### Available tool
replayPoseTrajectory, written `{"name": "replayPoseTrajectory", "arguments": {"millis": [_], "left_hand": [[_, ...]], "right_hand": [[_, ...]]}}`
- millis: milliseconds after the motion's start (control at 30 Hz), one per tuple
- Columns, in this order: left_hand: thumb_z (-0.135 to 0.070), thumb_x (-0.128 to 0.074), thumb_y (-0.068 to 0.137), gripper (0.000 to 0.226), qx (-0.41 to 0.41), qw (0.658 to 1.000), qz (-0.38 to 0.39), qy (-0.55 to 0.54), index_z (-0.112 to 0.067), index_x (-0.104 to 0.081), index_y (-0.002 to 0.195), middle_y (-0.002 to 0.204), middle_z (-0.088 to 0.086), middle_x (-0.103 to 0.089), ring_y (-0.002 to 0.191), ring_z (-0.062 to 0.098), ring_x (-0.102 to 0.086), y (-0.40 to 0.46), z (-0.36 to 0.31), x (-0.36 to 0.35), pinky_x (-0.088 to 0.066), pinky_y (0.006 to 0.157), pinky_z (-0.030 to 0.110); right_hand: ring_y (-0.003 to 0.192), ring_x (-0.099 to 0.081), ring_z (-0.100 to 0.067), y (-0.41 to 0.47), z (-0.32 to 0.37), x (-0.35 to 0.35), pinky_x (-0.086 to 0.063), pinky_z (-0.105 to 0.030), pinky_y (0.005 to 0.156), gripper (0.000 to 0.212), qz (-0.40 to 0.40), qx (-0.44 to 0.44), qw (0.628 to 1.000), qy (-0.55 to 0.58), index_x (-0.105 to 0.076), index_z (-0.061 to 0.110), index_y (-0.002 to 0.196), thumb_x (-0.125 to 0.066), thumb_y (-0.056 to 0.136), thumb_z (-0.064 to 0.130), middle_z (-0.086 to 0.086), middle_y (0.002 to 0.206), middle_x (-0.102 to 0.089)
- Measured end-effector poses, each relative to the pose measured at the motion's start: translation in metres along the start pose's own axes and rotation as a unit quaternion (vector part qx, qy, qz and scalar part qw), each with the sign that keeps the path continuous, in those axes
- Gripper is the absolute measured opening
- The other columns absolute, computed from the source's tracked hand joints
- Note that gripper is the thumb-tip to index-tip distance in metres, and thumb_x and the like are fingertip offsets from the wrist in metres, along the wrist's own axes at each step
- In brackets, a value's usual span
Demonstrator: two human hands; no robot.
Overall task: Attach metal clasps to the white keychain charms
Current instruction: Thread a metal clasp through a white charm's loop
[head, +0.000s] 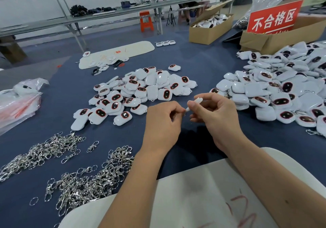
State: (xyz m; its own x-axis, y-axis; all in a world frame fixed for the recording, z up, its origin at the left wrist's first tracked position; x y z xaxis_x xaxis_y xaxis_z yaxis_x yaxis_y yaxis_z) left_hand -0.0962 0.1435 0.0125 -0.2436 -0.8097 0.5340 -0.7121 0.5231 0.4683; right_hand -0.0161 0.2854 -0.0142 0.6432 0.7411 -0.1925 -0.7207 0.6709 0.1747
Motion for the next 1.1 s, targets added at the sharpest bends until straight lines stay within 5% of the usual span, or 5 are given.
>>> {"name": "replayPoseTrajectory", "arguments": {"millis": [167, 433, 633, 867, 1100], "left_hand": [[-0.006, -0.071, 0.089, 0.014, 0.071, 0.993, -0.029, -0.092, -0.018, -0.075, 0.086, 0.078, -0.006, -0.074, 0.073, 0.011, -0.068, -0.001, 0.002, 0.000, -0.056, 0.070, 0.023], [0.005, -0.065, 0.092, 0.015, 0.315, 0.798, -0.030, -0.513, -0.005, -0.067, 0.103, 0.083, 0.007, -0.069, 0.074, 0.016, -0.067, -0.008, 0.007, -0.015, -0.059, 0.077, 0.026], [0.005, -0.062, 0.094, 0.013, 0.335, 0.750, 0.009, -0.570, -0.006, -0.070, 0.096, 0.084, 0.007, -0.070, 0.074, 0.014, -0.066, -0.008, 0.007, -0.016, -0.058, 0.070, 0.022], [0.007, -0.069, 0.089, 0.017, 0.297, 0.802, -0.036, -0.516, -0.009, -0.075, 0.086, 0.084, 0.010, -0.074, 0.077, 0.016, -0.070, -0.008, 0.013, -0.012, -0.058, 0.073, 0.022], [0.000, -0.078, 0.084, 0.022, 0.135, 0.975, -0.019, -0.173, -0.020, -0.077, 0.078, 0.075, -0.004, -0.076, 0.071, 0.012, -0.073, 0.003, 0.012, 0.004, -0.058, 0.071, 0.023]], "right_hand": [[0.061, -0.072, -0.020, -0.002, 0.003, -0.001, -0.060, -0.026, 0.059, 0.021, -0.002, 0.015, 1.000, 0.015, -0.073, 0.010, 0.104, -0.084, 0.088, 0.017, -0.006, 0.076, -0.075], [0.063, -0.070, -0.020, -0.003, 0.010, -0.002, -0.056, -0.026, 0.053, 0.024, 0.002, 0.025, 0.999, 0.047, -0.072, 0.009, 0.108, -0.082, 0.088, 0.018, -0.009, 0.076, -0.073], [0.065, -0.069, -0.023, -0.004, 0.011, -0.005, -0.054, -0.028, 0.051, 0.038, 0.030, 0.025, 0.999, 0.036, -0.072, 0.012, 0.108, -0.085, 0.079, 0.032, -0.009, 0.084, -0.075], [0.062, -0.068, -0.020, -0.002, 0.008, -0.005, -0.053, -0.027, 0.049, 0.025, 0.019, 0.030, 0.999, 0.026, -0.073, 0.014, 0.104, -0.085, 0.085, 0.023, -0.010, 0.080, -0.075], [0.062, -0.069, -0.018, -0.001, 0.005, -0.003, -0.056, -0.026, 0.055, 0.025, 0.019, 0.040, 0.999, 0.003, -0.073, 0.012, 0.105, -0.087, 0.085, 0.018, -0.008, 0.078, -0.075]]}}
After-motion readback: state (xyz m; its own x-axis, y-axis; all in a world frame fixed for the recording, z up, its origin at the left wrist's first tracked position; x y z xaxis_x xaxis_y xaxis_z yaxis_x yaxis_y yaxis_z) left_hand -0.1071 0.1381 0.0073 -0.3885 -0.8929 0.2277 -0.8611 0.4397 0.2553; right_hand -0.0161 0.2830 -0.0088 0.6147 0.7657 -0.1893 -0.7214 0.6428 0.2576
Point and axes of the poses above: each hand's wrist, its own y-axis towards the middle knuckle, its own x-axis out of the back of the hand, z = x × y, the point moved 5 cm from there along y, towards the middle knuckle
